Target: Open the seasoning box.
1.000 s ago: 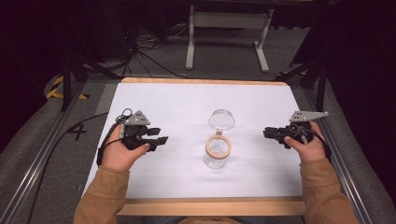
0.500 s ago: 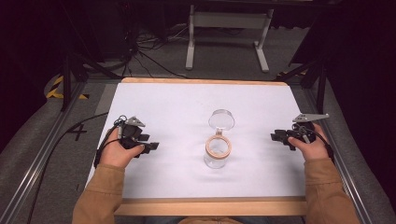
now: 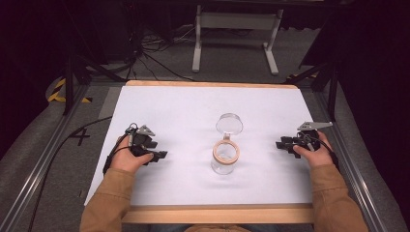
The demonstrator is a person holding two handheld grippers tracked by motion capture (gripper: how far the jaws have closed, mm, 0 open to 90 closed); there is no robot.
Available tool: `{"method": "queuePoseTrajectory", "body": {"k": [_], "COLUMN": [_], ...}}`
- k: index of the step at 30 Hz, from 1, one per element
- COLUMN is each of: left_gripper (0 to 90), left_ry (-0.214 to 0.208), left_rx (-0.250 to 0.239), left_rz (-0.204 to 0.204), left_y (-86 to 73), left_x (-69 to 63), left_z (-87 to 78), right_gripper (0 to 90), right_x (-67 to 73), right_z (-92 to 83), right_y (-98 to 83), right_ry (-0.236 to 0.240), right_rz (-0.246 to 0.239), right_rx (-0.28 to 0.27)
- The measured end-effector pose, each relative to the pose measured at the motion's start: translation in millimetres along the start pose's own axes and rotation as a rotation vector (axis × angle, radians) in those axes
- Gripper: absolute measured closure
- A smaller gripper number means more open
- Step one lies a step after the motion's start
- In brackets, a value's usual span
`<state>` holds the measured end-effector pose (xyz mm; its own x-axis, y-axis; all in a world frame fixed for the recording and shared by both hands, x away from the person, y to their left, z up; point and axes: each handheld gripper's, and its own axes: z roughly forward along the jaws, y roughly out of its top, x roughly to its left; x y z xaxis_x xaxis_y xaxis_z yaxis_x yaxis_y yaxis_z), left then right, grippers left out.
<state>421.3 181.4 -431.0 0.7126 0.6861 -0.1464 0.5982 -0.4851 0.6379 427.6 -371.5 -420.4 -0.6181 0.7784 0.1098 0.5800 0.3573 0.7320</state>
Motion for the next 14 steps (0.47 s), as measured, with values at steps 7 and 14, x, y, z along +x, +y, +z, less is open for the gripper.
{"method": "queuePoseTrajectory", "body": {"k": [7, 14], "left_gripper": [39.4, 37.0], "left_ry": [-0.001, -0.005], "left_rx": [-0.003, -0.024], "left_rz": [0.015, -0.001], "left_y": [1.8, 2.4], "left_x": [-3.0, -3.3], "left_z": [1.5, -4.0], "right_gripper": [55.6, 53.1], "right_x": [1.4, 4.4], "right_z": [5.3, 0.1], "right_y": [-3.0, 1.4], "right_ry": [0.006, 0.023], "right_rz": [-0.023, -0.016], "right_rx": [0.017, -0.017]}}
